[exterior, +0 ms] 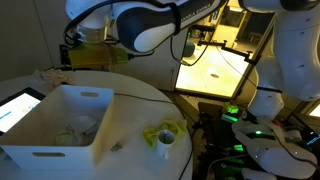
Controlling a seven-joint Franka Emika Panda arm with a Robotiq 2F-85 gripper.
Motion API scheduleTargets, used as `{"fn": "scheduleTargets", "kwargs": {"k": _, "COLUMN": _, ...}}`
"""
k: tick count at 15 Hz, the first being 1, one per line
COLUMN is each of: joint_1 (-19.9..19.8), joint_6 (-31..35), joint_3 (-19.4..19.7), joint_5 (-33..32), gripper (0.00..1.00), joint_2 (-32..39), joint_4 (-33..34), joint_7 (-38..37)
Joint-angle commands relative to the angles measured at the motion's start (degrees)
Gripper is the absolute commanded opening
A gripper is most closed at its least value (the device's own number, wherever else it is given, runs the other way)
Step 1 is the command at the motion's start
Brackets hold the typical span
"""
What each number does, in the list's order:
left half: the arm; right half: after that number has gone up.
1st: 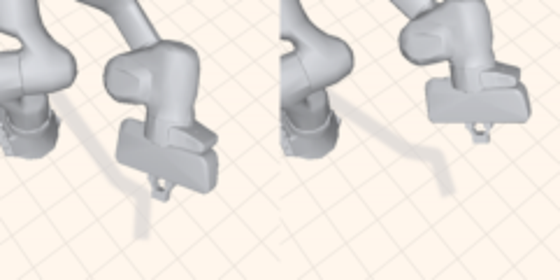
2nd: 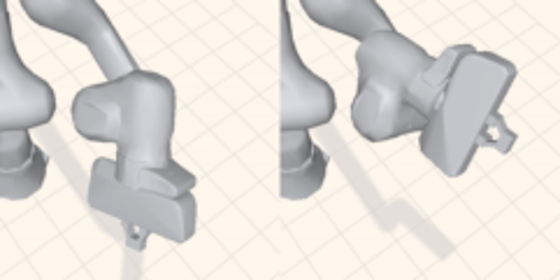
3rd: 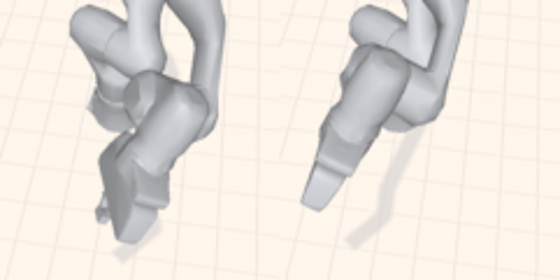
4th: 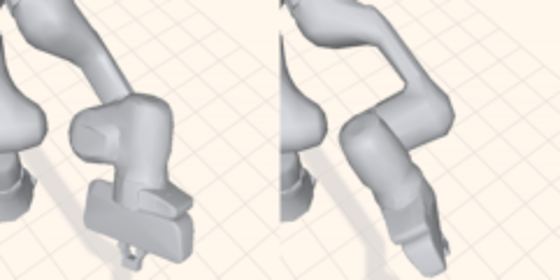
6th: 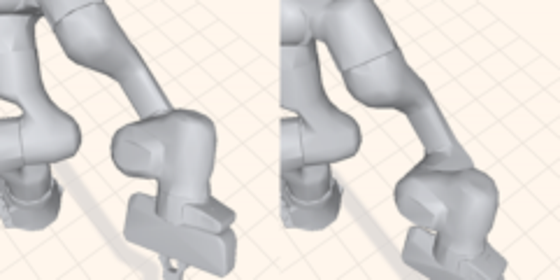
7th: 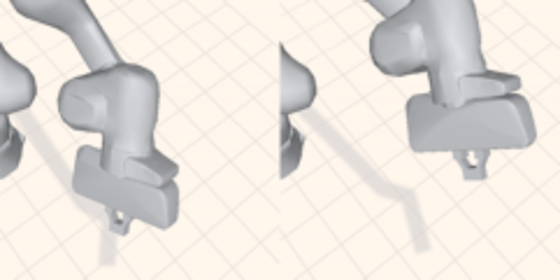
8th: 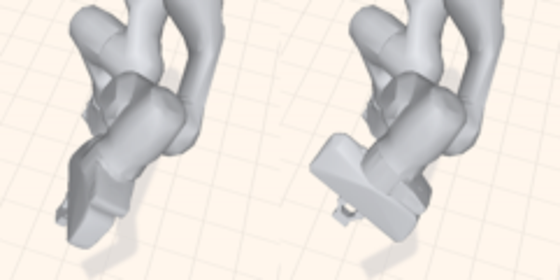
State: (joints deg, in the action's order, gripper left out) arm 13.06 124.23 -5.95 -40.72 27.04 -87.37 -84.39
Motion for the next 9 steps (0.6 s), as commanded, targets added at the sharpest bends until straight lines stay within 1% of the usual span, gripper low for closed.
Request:
{"fn": "scheduleTargets", "kwargs": {"k": 1, "joint_1": -2.3, "joint_6": 1.8, "joint_3": -0.2, "joint_5": 8.1, "gripper": 1.0, "joint_2": -8.7, "joint_4": -12.4, "joint_7": 12.7}}
{"fn": "scheduleTargets", "kwargs": {"k": 4, "joint_1": -2.7, "joint_6": 1.4, "joint_3": 0.5, "joint_5": 12.5, "gripper": 1.0, "joint_2": -11.9, "joint_4": -19.3, "joint_7": 22.7}}
{"fn": "scheduleTargets", "kwargs": {"k": 6, "joint_1": -2.6, "joint_6": 2.1, "joint_3": 0.9, "joint_5": 13.0, "gripper": 1.0, "joint_2": -12.6, "joint_4": -23.7, "joint_7": 28.0}}
{"fn": "scheduleTargets", "kwargs": {"k": 9, "joint_1": -2.2, "joint_6": 4.9, "joint_3": 1.0, "joint_5": 11.9, "gripper": 1.0, "joint_2": -12.2, "joint_4": -29.2, "joint_7": 34.7}}
